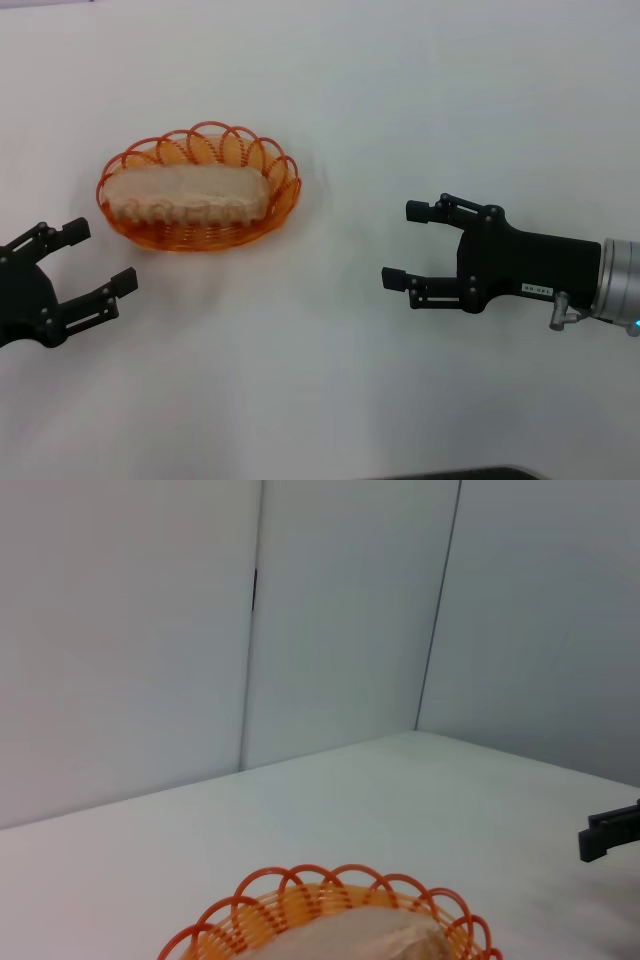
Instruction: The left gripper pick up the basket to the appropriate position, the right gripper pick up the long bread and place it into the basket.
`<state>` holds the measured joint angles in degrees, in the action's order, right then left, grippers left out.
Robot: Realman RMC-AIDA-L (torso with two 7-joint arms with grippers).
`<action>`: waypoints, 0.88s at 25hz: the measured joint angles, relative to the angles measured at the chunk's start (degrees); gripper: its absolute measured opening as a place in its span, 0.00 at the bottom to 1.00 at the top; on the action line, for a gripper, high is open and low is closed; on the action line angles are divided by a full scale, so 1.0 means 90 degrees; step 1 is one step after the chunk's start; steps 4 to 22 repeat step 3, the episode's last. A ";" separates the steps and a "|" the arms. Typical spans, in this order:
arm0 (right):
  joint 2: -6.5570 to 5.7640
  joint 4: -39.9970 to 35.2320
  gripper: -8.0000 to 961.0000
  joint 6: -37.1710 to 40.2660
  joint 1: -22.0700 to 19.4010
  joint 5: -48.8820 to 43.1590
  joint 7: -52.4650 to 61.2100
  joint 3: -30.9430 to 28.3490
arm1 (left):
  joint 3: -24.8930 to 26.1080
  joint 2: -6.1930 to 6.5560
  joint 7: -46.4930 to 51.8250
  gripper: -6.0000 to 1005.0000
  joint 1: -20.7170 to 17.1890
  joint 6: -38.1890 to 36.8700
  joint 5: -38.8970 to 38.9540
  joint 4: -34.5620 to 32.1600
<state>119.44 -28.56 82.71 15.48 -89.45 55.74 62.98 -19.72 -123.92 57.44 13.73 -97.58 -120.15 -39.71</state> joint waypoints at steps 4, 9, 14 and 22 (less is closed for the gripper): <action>0.0004 0.0061 0.98 0.0000 -0.0001 0.0001 -0.0016 0.0004 | 0.0002 0.0000 -0.0005 0.86 -0.0002 0.0092 0.0000 0.0049; 0.0004 0.0061 0.98 0.0000 -0.0001 0.0001 -0.0016 0.0004 | 0.0002 0.0000 -0.0005 0.86 -0.0002 0.0092 0.0000 0.0049; 0.0004 0.0061 0.98 0.0000 -0.0001 0.0001 -0.0016 0.0004 | 0.0002 0.0000 -0.0005 0.86 -0.0002 0.0092 0.0000 0.0049; 0.0004 0.0061 0.98 0.0000 -0.0001 0.0001 -0.0016 0.0004 | 0.0002 0.0000 -0.0005 0.86 -0.0002 0.0092 0.0000 0.0049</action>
